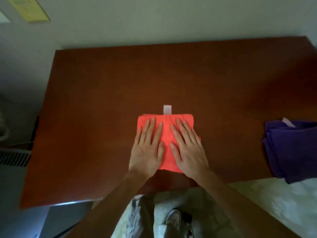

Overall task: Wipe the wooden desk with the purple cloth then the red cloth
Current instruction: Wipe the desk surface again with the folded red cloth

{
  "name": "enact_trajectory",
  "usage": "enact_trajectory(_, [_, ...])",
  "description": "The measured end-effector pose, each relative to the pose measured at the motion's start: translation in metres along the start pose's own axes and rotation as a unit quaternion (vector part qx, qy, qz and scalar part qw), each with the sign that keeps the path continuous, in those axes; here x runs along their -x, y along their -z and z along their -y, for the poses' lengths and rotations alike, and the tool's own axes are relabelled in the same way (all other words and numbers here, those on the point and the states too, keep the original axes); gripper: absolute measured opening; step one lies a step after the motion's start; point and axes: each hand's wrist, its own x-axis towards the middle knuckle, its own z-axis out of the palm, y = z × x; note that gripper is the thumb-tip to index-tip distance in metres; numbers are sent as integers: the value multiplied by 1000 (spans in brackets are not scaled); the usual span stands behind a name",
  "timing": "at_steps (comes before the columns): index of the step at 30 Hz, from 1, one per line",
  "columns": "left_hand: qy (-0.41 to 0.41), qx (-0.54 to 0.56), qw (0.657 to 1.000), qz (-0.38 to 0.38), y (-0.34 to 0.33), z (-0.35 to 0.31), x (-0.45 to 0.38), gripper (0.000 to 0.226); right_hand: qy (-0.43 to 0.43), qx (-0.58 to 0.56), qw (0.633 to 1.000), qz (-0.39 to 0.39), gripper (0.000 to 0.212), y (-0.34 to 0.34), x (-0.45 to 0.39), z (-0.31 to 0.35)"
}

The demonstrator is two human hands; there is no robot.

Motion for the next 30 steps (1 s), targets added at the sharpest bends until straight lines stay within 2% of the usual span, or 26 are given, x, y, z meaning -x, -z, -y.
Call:
enact_trajectory(6, [16,14,999,27,-7,-52,60,60,-8,6,1000,14,59,11,75,-8])
enact_trajectory(15, [41,35,998,8,-7,-53,44,60,14,-9,1000,1,59,15,58,-22])
enact_trajectory(20, [34,40,998,-21,-11,-33,-32,60,23,-6,999,-28,58,11,-15,-52])
enact_trajectory(30, [-4,22,998,-65,-18,30,-258,61,-1,23,997,-75,60,3,-226,-124])
